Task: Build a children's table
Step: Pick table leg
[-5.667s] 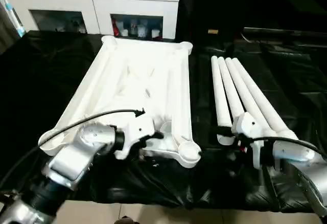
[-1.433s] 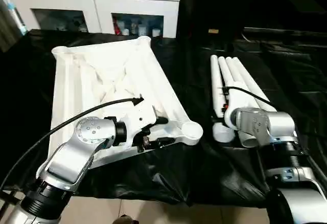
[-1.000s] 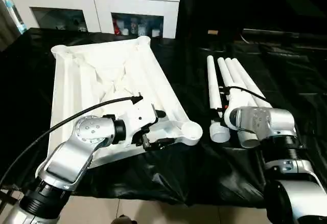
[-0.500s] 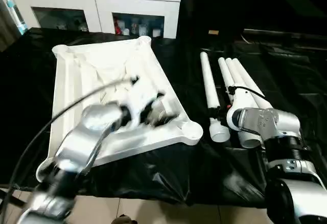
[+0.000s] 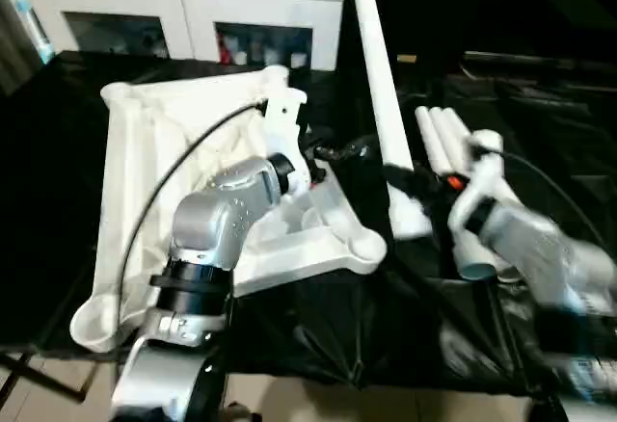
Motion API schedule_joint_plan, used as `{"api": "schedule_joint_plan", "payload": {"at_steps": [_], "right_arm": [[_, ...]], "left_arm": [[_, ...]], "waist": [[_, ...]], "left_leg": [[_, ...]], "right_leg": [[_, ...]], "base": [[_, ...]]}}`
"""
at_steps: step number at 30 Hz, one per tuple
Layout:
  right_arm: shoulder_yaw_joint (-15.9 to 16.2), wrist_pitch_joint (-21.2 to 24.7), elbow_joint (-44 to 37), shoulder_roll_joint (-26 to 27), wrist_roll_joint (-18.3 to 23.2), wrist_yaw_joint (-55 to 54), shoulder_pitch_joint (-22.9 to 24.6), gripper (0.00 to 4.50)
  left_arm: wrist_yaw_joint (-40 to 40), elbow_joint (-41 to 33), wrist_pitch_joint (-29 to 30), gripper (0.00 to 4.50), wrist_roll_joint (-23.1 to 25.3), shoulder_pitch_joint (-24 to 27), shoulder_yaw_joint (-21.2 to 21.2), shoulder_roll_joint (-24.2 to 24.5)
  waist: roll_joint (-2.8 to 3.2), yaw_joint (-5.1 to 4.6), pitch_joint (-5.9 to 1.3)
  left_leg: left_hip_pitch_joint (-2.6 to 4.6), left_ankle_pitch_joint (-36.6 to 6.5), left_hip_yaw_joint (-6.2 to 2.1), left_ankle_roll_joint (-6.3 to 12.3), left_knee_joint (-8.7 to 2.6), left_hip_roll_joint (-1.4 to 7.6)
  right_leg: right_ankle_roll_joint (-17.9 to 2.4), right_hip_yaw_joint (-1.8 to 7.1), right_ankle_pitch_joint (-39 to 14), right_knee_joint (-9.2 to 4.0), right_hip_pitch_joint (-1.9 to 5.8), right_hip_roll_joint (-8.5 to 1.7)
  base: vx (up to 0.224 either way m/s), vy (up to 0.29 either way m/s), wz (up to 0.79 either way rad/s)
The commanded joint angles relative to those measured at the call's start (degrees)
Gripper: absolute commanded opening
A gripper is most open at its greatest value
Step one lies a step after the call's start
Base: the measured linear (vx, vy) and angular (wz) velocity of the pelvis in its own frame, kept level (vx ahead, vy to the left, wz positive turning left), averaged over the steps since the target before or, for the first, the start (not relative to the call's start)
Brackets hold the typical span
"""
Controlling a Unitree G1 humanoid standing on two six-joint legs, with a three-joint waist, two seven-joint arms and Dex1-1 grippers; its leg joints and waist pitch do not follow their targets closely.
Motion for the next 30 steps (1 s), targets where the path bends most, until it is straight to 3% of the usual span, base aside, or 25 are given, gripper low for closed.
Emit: {"api": "schedule_joint_plan", "payload": {"at_steps": [1, 6, 7, 11, 12, 14, 15, 18, 20, 21, 22, 26, 30], "right_arm": [[-1.0, 0.1, -3.6, -0.7, 2.7, 1.9, -0.1, 1.88], [-0.2, 0.4, -5.8, -1.1, 4.0, 3.9, 1.1, 1.88], [0.6, 0.3, -5.9, -1.5, 3.7, 3.7, 1.4, 1.88], [1.5, 0.5, -5.5, -2.0, 3.2, 3.1, 1.4, 1.88], [2.3, 0.4, -5.3, -2.3, 2.8, 2.9, 1.2, 1.88], [3.2, 0.0, -5.5, -2.2, 2.2, 2.9, 0.7, 1.88], [3.2, 0.0, -5.5, -2.2, 2.2, 2.9, 0.7, 1.88], [5.3, -0.5, -6.0, -2.2, 0.3, 2.2, 0.0, 1.88], [10.8, -2.0, -7.0, -2.5, -4.8, -0.3, -0.5, 1.88], [11.6, -2.2, -7.0, -2.0, -5.9, -1.7, -0.8, 1.88], [12.6, -2.7, -6.8, -0.9, -7.5, -4.4, -1.6, 1.88], [13.8, -2.5, -7.5, 0.6, -8.5, -6.9, -2.3, 1.88], [14.4, -2.4, -8.7, 1.7, -8.6, -8.1, -2.4, 1.88]], "left_arm": [[-0.2, -1.1, 2.0, 4.5, -2.0, -1.2, 0.5, -0.8], [2.2, -0.7, 5.9, 4.5, -5.4, -2.9, 4.1, -2.9], [2.8, -1.7, 7.5, 4.5, -8.9, -3.4, 5.7, -3.6], [3.3, -2.8, 9.0, 4.5, -11.2, -3.6, 6.8, -4.1], [3.4, -3.3, 9.2, 4.5, -11.1, -3.6, 6.7, -4.2], [3.6, -3.8, 9.5, 4.5, -11.4, -3.4, 7.0, -4.6], [3.7, -3.8, 9.6, 4.23, -11.4, -3.4, 7.0, -4.7], [6.8, -3.2, 9.7, 3.98, -9.6, -3.7, 6.6, -5.0], [11.6, -1.3, 8.5, 3.76, -8.2, -4.8, 6.5, -5.7], [12.6, -0.8, 8.0, 3.76, -7.8, -5.2, 6.7, -5.9], [14.5, 0.1, 6.9, 3.66, -6.8, -5.9, 7.0, -6.4], [16.6, 1.3, 4.8, 3.31, -5.2, -6.8, 7.1, -6.7], [18.1, 1.6, 3.6, 2.88, -4.6, -7.1, 7.3, -6.6]], "waist": [[-0.24, 0.29, -4.07], [-0.24, 0.39, -3.96], [-0.45, 0.36, -3.93], [-0.46, 0.31, -3.89], [-0.79, 0.27, -3.92], [-0.74, 0.26, -3.88], [-0.69, 0.26, -3.9], [-0.65, 0.24, -3.92], [-0.43, 0.21, -3.89], [-0.56, 0.05, -3.89], [-0.3, -0.01, -3.87], [-0.24, -0.05, -3.93], [-0.11, 0.0, -4.14]], "left_leg": [[1.11, -6.8, -0.72, 3.02, -3.73, 2.49], [1.05, -7.4, -0.74, 2.14, -3.83, 2.44], [1.04, -7.5, -0.72, 1.89, -3.84, 2.42], [0.94, -7.0, -0.75, 1.84, -3.86, 2.4], [0.93, -6.5, -0.69, 2.13, -3.83, 2.38], [0.9, -6.1, -0.69, 2.34, -3.84, 2.37], [0.93, -6.0, -0.73, 2.33, -3.86, 2.41], [0.92, -5.6, -0.8, 2.23, -3.88, 2.49], [0.94, -5.6, -0.84, 1.9, -3.89, 2.52], [0.94, -5.5, -0.84, 1.44, -3.89, 2.46], [0.98, -5.7, -0.87, 1.16, -3.95, 2.38], [1.02, -6.5, -0.94, 0.5, -4.06, 2.42], [1.04, -4.6, -0.96, 1.16, -3.91, 2.44]], "right_leg": [[-15.7, 1.69, -0.7, -4.01, 2.78, -2.86], [-15.0, 1.71, -3.3, -4.41, 2.81, -3.0], [-14.8, 1.71, -3.8, -4.44, 2.78, -2.98], [-14.5, 1.7, -4.1, -4.45, 2.78, -2.94], [-14.2, 1.71, -3.8, -4.45, 2.81, -2.9], [-13.8, 1.72, -4.0, -4.53, 2.79, -2.92], [-13.7, 1.7, -4.1, -4.51, 2.78, -2.94], [-13.2, 1.7, -3.4, -4.5, 2.74, -2.89], [-12.9, 1.74, -3.2, -4.49, 2.76, -2.88], [-12.3, 1.75, -2.8, -4.6, 2.73, -2.74], [-11.9, 1.79, -3.2, -4.62, 2.7, -2.8], [-11.7, 1.79, -3.4, -4.61, 2.69, -2.77], [-12.4, 1.73, 1.7, -4.13, 2.75, -2.69]], "base": [[0.0, 0.0, 0.0], [0.0, 0.0, 0.0], [0.0, 0.0, 0.0], [0.0, 0.0, 0.0], [0.0, 0.0, 0.0], [0.0, 0.0, 0.0], [0.0, 0.0, 0.0], [0.0, 0.0, 0.0], [0.0, 0.0, 0.0], [0.0, 0.0, 0.0], [0.0, 0.0, 0.0], [0.0, 0.0, 0.0], [0.0, 0.0, 0.0]]}}
